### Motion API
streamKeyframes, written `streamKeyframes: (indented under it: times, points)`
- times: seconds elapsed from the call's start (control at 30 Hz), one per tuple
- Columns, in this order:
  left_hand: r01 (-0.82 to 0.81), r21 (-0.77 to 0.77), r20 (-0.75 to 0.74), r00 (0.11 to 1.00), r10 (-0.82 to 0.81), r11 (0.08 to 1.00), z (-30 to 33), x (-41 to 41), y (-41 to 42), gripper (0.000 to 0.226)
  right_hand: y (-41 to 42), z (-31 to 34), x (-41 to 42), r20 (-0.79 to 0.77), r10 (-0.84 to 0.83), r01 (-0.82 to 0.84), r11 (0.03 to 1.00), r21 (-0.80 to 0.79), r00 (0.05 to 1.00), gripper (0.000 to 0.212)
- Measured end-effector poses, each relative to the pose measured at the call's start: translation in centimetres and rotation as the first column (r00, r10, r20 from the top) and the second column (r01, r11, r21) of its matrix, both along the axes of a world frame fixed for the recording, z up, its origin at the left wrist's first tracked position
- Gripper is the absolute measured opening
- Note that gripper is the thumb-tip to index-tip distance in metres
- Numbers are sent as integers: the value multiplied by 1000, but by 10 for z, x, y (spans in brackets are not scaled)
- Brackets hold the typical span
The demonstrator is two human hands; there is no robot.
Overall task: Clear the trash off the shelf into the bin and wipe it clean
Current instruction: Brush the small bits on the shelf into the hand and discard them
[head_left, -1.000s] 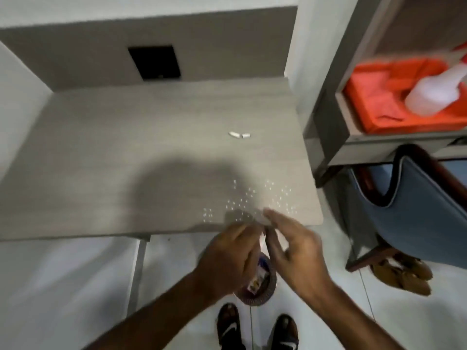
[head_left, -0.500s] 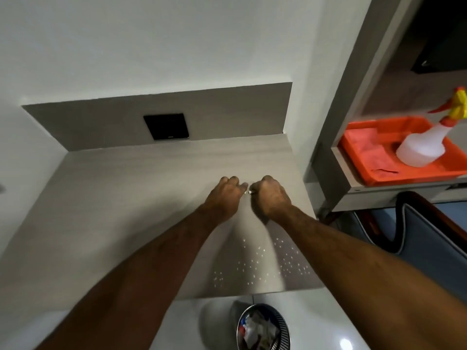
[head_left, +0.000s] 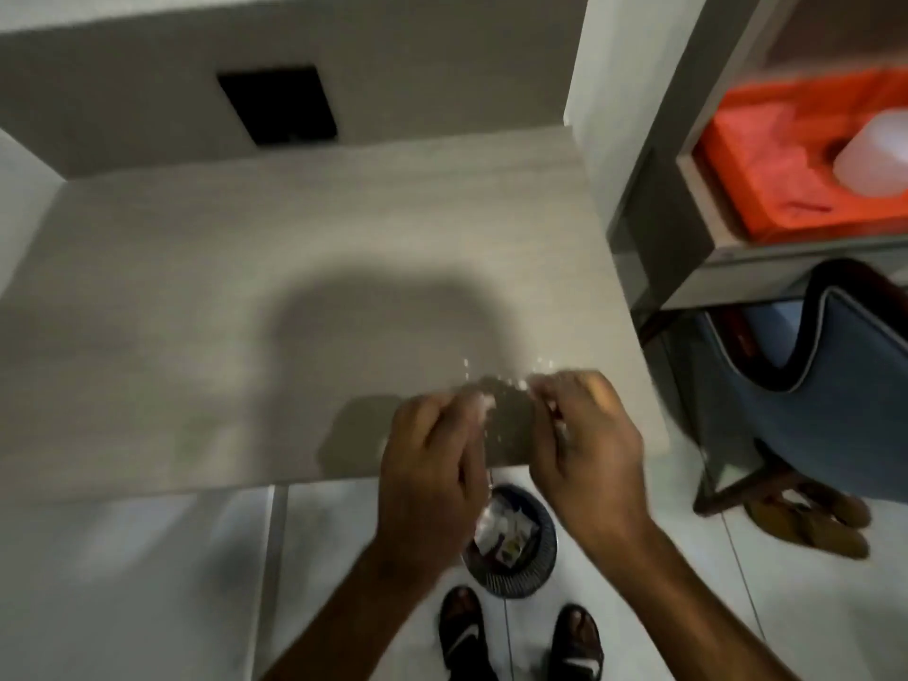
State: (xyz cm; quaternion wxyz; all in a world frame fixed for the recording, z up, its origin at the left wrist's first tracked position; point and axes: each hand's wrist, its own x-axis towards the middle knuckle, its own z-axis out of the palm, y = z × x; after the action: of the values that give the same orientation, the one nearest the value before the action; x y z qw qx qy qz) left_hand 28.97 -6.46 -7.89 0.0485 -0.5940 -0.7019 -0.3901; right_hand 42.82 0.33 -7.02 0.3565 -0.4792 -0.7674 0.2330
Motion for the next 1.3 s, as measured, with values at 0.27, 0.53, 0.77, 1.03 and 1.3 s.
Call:
streamKeyframes:
  times: [0.27,0.53,0.77,1.03,1.3]
  points:
    - [100,-409,124,991,-53,907,-165,70,-106,24,-112,-196,71,155,-43,76,974,-215,987,17]
    - [30,-730,111,991,75,683,-351,80,-96,24,-101,-361,75,431,139,83,885,-458,892,34]
    - [49,-847,94,994,57,529,-413,80,-82,45,-97,-420,61,499,233,103,824,-557,835,54]
    - [148,-609,154,986,-67,779,-265,80,-72,48,-103,-308,66,208,-28,109,913,-392,978,35]
    - [367,-250,134,930,-343,896,-19,81,-48,39,-92,-68,78,114,-37,42,998,-38,993,35]
